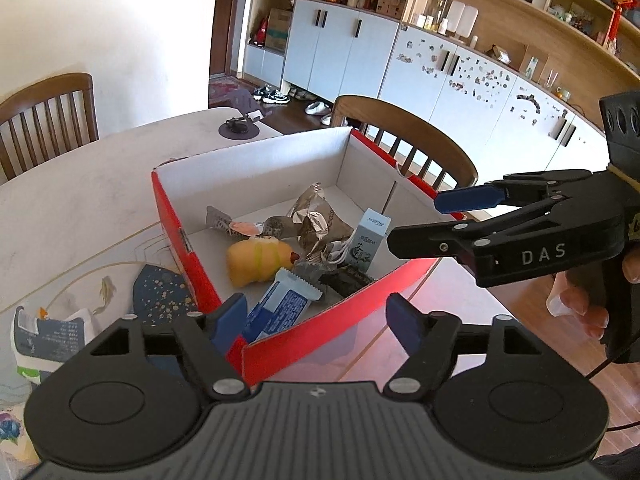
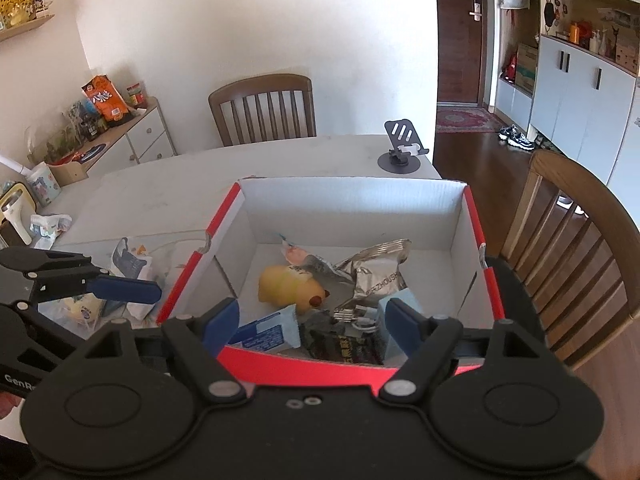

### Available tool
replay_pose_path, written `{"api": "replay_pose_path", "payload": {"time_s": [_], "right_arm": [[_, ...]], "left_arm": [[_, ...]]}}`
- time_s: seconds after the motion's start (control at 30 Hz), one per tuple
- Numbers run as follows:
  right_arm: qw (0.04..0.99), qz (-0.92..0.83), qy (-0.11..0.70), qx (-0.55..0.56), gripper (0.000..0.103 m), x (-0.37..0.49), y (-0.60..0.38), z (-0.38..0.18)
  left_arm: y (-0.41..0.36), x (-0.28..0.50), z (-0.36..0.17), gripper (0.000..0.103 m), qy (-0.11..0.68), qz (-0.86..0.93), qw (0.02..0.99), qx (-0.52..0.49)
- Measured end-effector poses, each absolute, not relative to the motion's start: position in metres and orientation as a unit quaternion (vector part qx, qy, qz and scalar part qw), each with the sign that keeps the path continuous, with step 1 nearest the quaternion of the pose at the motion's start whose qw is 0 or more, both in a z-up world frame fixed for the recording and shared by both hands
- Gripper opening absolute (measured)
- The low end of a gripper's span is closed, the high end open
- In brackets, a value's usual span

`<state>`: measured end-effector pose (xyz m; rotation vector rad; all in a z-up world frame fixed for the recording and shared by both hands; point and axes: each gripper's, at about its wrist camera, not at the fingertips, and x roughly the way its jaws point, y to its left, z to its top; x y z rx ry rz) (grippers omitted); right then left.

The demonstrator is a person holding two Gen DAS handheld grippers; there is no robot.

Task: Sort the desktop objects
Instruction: 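Lift both open tools out of the shoebox and back toward the table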

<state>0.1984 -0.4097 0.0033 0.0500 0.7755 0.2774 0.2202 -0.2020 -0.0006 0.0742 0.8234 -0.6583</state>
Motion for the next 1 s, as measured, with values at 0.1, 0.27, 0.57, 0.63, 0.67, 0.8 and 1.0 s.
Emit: {"api": "replay_pose_path", "payload": {"time_s": [0.1,0.27,0.57,0.63,0.67,0.8,1.0], "right_arm": [[0.919,0.135,0.368,0.027,0.087,0.191,-0.403,0.005],[0.925,0.130,0.356,0.026,0.090,0.182,-0.388,0.008],[0.928,0.118,0.352,0.037,0.092,0.170,-0.357,0.007],[0.928,0.118,0.351,0.037,0.092,0.168,-0.348,0.006],[0.928,0.119,0.351,0.036,0.092,0.167,-0.343,0.006],[0.928,0.124,0.351,0.033,0.092,0.164,-0.322,0.005],[0.926,0.132,0.353,0.031,0.092,0.163,-0.293,0.004]], "left_arm": [[-0.192,0.216,-0.001,0.083,0.389,-0.315,0.865,0.030],[-0.176,0.207,-0.001,0.092,0.379,-0.318,0.869,0.022],[-0.137,0.195,0.001,0.101,0.366,-0.315,0.876,0.011],[-0.127,0.193,0.001,0.102,0.363,-0.310,0.879,0.009],[-0.121,0.192,0.001,0.103,0.362,-0.308,0.879,0.008],[-0.099,0.189,-0.002,0.103,0.364,-0.297,0.883,0.004],[-0.063,0.187,-0.008,0.103,0.367,-0.275,0.889,-0.005]]}}
